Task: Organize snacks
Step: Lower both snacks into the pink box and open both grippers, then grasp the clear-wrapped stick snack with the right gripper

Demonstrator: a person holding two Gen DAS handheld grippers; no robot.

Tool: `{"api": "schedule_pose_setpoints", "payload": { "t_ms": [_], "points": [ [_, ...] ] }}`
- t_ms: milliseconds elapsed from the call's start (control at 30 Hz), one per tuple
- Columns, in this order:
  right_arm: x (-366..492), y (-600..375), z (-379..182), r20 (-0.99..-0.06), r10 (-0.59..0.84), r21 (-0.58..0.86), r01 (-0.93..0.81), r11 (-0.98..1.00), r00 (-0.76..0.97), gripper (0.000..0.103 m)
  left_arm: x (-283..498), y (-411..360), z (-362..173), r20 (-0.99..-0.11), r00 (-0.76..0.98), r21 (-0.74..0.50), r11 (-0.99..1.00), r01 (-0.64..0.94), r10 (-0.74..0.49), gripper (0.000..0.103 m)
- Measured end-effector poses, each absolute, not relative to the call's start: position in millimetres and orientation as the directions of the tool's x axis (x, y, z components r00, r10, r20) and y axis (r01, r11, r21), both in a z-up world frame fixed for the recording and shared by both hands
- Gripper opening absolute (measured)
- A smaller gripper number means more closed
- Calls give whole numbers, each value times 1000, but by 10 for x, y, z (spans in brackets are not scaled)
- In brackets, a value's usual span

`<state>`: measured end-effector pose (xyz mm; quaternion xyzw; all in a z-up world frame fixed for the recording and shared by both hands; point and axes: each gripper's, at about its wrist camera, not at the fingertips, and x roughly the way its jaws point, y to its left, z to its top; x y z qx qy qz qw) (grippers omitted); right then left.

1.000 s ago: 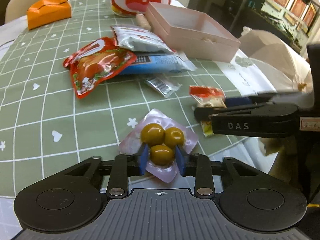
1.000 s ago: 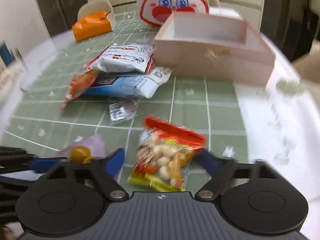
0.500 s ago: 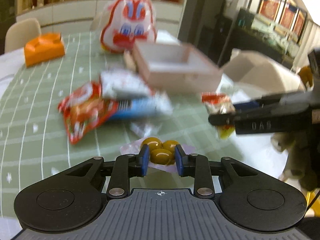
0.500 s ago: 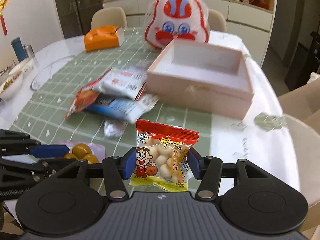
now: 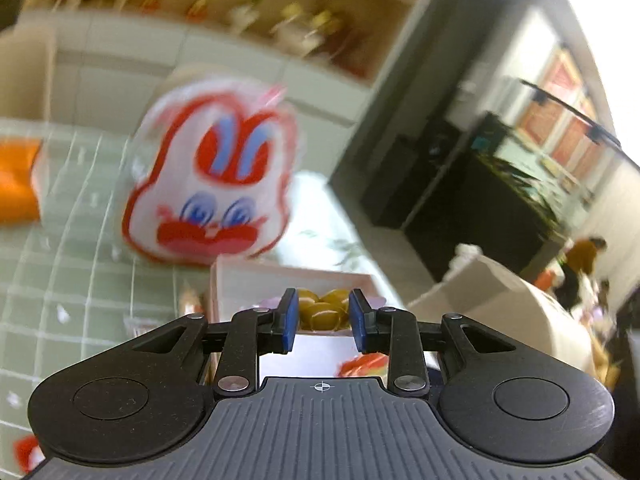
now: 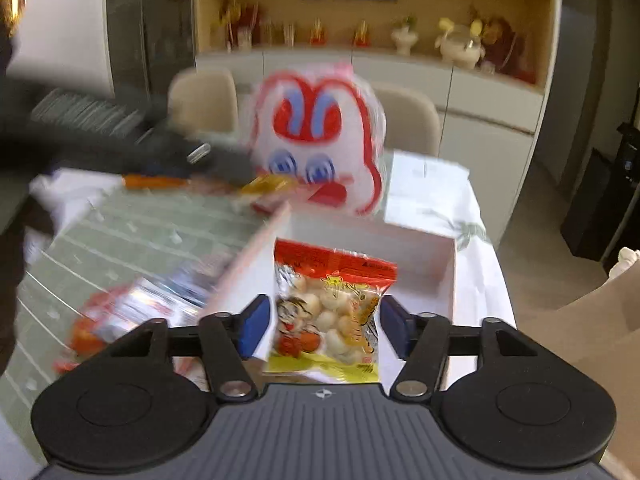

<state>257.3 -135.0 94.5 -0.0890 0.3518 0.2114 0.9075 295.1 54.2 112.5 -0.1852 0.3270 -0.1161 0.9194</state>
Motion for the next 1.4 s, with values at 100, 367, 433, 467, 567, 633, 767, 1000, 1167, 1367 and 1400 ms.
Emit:
{"api": "schedule_pose_setpoints", "payload": {
  "t_ms": [100,367,433,467,567,633,767,1000,1167,1367,1400],
  "points": [
    [2514,-1466,865,-684,374,53,-468,882,627,66,2968,637,963,-588,777,-363,932,-4,-225,29],
    [2288,-1349,436,-730,504,279,-471,837,462,68,2137,1004,766,-654,735,-359,928,-94,-179,29],
    [2265,-1179,361,-727,512,293,-468,834,457,68,1885,1131,686,-666,729,-372,917,-146,-155,29],
    [2256,-1077,322,-727,514,298,-465,833,455,67,1765,1186,648,-671,729,-381,907,-178,-139,29],
    [2158,-761,233,-741,535,324,-482,814,405,49,1417,1346,560,-690,716,-410,871,-272,-101,29],
    [2044,-591,215,-746,547,330,-501,800,381,44,1222,1413,532,-719,690,-410,853,-322,-85,29],
    [1749,-320,268,-740,591,331,-592,735,320,32,1016,1465,471,-776,627,-339,886,-318,-72,29],
    [1519,-43,276,-743,436,25,-630,777,508,66,892,1510,456,-819,573,-265,909,-323,-35,29],
    [1657,-236,145,-769,445,115,-586,802,458,65,857,1485,473,-821,570,-260,913,-314,-38,29],
    [1500,-369,124,-790,443,92,-632,769,424,29,908,1447,483,-817,574,-265,920,-289,-55,29],
    [1482,-427,107,-793,433,86,-625,776,429,29,921,1462,499,-808,586,-275,919,-282,-62,29]
  ]
}}
